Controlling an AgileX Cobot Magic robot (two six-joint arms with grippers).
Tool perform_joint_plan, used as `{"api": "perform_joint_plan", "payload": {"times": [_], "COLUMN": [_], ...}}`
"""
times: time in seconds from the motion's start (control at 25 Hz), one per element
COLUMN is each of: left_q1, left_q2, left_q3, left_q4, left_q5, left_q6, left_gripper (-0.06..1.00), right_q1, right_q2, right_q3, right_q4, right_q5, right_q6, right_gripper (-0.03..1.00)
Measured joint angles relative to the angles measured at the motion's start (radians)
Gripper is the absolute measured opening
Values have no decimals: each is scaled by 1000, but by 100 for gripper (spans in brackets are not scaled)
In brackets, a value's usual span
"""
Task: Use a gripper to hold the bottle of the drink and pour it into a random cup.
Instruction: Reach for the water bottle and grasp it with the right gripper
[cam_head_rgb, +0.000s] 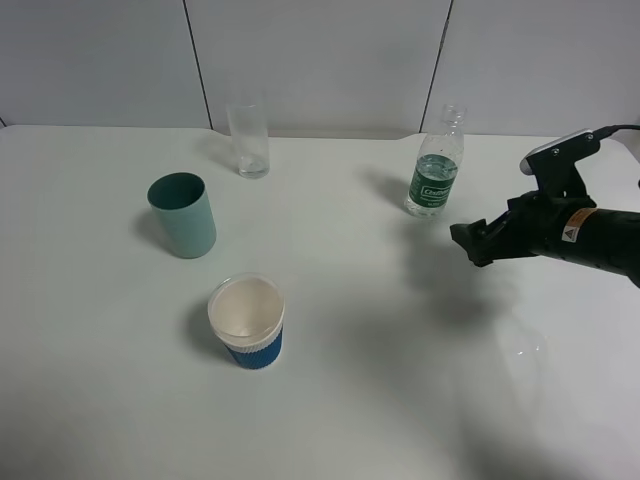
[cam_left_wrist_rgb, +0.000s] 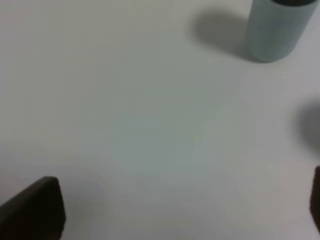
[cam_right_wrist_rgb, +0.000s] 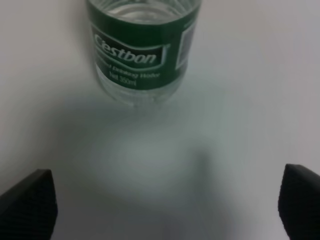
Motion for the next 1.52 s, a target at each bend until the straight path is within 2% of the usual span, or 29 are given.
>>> {"api": "perform_joint_plan", "payload": {"times": [0.4,0.6,0.84,1.16,1.52], "left_q1": [0,0,0,0,0], "left_q2": [0,0,0,0,0], "left_q3": [0,0,0,0,0], "left_q4": [0,0,0,0,0], "left_q5": [0,0,0,0,0], "left_q6": [0,0,0,0,0], "left_gripper": [99,99,99,99,99], "right_q1": [0,0,0,0,0], "right_q2": [104,135,173,221,223], "right_q3": [1,-1,-52,-147,-231], "right_q4": [120,167,149,-22,-114], "right_q5": [-225,-329,-329,-320,-234], "right_q6": [-134,-143,-130,-72,-61], "right_gripper": [87,87,87,87,87]}}
